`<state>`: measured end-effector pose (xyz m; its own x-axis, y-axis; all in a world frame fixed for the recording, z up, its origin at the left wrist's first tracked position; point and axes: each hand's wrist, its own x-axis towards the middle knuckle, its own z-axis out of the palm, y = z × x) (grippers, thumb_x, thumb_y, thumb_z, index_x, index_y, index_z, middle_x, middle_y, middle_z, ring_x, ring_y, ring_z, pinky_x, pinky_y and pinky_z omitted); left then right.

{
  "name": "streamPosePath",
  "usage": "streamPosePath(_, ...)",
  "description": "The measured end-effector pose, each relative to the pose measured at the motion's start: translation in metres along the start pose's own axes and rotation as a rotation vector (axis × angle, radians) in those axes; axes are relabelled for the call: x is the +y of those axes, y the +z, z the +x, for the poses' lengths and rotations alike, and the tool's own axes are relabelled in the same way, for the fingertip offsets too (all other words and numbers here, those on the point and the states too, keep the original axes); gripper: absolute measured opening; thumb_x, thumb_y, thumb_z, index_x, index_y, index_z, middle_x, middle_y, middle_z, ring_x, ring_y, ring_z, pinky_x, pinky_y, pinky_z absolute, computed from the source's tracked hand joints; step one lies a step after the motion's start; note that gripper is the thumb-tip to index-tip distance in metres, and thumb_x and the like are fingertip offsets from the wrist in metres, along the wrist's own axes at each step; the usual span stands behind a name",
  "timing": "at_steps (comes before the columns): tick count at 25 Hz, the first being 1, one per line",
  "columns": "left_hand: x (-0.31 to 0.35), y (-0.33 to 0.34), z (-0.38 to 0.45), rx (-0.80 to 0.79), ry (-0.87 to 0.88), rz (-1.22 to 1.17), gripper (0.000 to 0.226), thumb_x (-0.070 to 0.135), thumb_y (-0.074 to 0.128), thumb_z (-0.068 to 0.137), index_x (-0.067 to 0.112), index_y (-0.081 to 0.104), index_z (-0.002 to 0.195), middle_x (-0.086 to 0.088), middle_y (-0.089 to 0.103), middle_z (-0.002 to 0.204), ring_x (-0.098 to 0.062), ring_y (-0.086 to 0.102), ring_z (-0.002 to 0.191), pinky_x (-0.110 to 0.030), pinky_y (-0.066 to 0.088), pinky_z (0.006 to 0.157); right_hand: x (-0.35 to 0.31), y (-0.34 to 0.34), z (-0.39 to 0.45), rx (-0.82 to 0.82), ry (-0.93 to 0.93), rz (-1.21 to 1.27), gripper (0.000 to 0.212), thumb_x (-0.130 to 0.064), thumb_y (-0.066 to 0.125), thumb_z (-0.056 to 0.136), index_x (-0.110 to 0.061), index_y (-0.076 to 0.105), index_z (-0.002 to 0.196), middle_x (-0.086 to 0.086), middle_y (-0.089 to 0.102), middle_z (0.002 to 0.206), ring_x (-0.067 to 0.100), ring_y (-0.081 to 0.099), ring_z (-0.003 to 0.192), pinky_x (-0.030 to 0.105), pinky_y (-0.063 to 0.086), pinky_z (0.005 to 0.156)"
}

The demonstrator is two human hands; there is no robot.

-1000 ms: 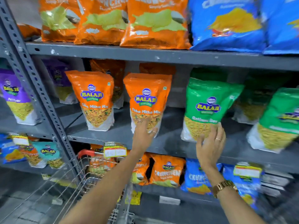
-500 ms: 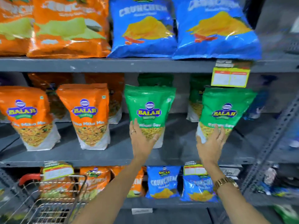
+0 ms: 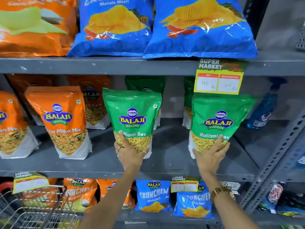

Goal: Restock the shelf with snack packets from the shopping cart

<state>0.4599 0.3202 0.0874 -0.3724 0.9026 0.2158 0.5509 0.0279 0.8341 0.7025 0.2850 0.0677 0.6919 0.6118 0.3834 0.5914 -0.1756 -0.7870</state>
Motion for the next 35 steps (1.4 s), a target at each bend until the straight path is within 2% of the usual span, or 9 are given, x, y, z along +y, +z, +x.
streamPosePath(4, 0.009, 0.016, -0.010, -0.020, 0.041, -0.002, 0.125, 0.045, 0.080, 0.053, 0.030, -0.006, 0.142, -0.027, 0.016, 0.145, -0.042, 0.027, 0.129, -0.051, 0.035, 0.103, 0.005, -0.003, 0.000, 0.020, -0.026, 0.014, 0.109, -0.014, 0.084, 0.063, -0.018, 0.010, 0.143, 0.034, 0.007, 0.148, 0.052, 0.018, 0.130, 0.060, 0.035, 0.100)
streamPosePath(14, 0.026, 0.034, -0.026, -0.030, 0.018, 0.038, 0.119, 0.047, 0.079, 0.055, 0.042, -0.010, 0.135, -0.024, 0.014, 0.147, -0.040, 0.024, 0.132, -0.056, 0.039, 0.101, 0.004, -0.008, 0.000, 0.001, -0.033, -0.021, 0.110, -0.016, 0.084, 0.064, -0.025, 0.008, 0.143, 0.032, 0.005, 0.149, 0.053, 0.020, 0.129, 0.062, 0.040, 0.094)
streamPosePath(19, 0.026, 0.033, -0.028, -0.029, 0.028, 0.041, 0.121, 0.047, 0.078, 0.057, 0.034, -0.009, 0.139, -0.025, 0.013, 0.147, -0.041, 0.024, 0.132, -0.055, 0.037, 0.103, 0.002, -0.007, 0.000, 0.013, -0.060, -0.027, 0.107, -0.016, 0.083, 0.065, -0.022, 0.010, 0.142, 0.034, 0.008, 0.147, 0.054, 0.022, 0.126, 0.060, 0.037, 0.097)
streamPosePath(22, 0.026, 0.032, -0.028, -0.031, 0.040, 0.058, 0.120, 0.047, 0.078, 0.058, 0.036, -0.011, 0.138, -0.025, 0.013, 0.148, -0.041, 0.024, 0.132, -0.054, 0.036, 0.104, 0.001, -0.007, 0.000, -0.009, -0.038, -0.031, 0.107, -0.017, 0.083, 0.066, -0.018, 0.009, 0.144, 0.033, 0.007, 0.148, 0.053, 0.020, 0.127, 0.060, 0.037, 0.097)
streamPosePath(25, 0.025, 0.033, -0.029, -0.034, 0.035, 0.066, 0.122, 0.046, 0.077, 0.060, 0.028, -0.010, 0.142, -0.024, 0.013, 0.149, -0.040, 0.023, 0.134, -0.053, 0.036, 0.105, 0.002, -0.008, -0.001, -0.015, -0.047, -0.043, 0.108, -0.018, 0.082, 0.067, -0.018, 0.007, 0.144, 0.032, 0.004, 0.149, 0.053, 0.019, 0.129, 0.060, 0.038, 0.096)
streamPosePath(30, 0.024, 0.025, -0.033, -0.103, 0.017, 0.129, 0.124, 0.051, 0.074, 0.062, 0.018, -0.015, 0.143, -0.023, 0.001, 0.154, -0.039, 0.010, 0.141, -0.052, 0.025, 0.113, 0.001, -0.009, -0.005, -0.054, -0.037, -0.074, 0.117, -0.022, 0.084, 0.064, -0.025, -0.001, 0.144, 0.034, -0.011, 0.149, 0.054, 0.007, 0.135, 0.064, 0.033, 0.100)
streamPosePath(33, 0.021, 0.011, -0.037, -0.098, 0.111, 0.168, 0.118, 0.055, 0.069, 0.066, 0.015, -0.009, 0.145, -0.020, -0.002, 0.155, -0.036, 0.004, 0.143, -0.052, 0.018, 0.115, -0.009, -0.010, -0.014, 0.027, -0.103, -0.151, 0.101, -0.027, 0.078, 0.071, -0.025, 0.007, 0.142, 0.032, -0.002, 0.151, 0.052, 0.007, 0.136, 0.071, 0.023, 0.103)
streamPosePath(35, 0.021, -0.006, -0.032, -0.052, 0.234, 0.142, 0.102, 0.049, 0.066, 0.072, 0.013, 0.005, 0.145, -0.019, 0.008, 0.155, -0.035, 0.011, 0.142, -0.052, 0.020, 0.115, -0.027, -0.012, -0.024, 0.103, -0.214, -0.118, 0.080, -0.023, 0.070, 0.080, -0.016, 0.018, 0.140, 0.030, 0.014, 0.150, 0.048, 0.015, 0.136, 0.069, 0.024, 0.105)
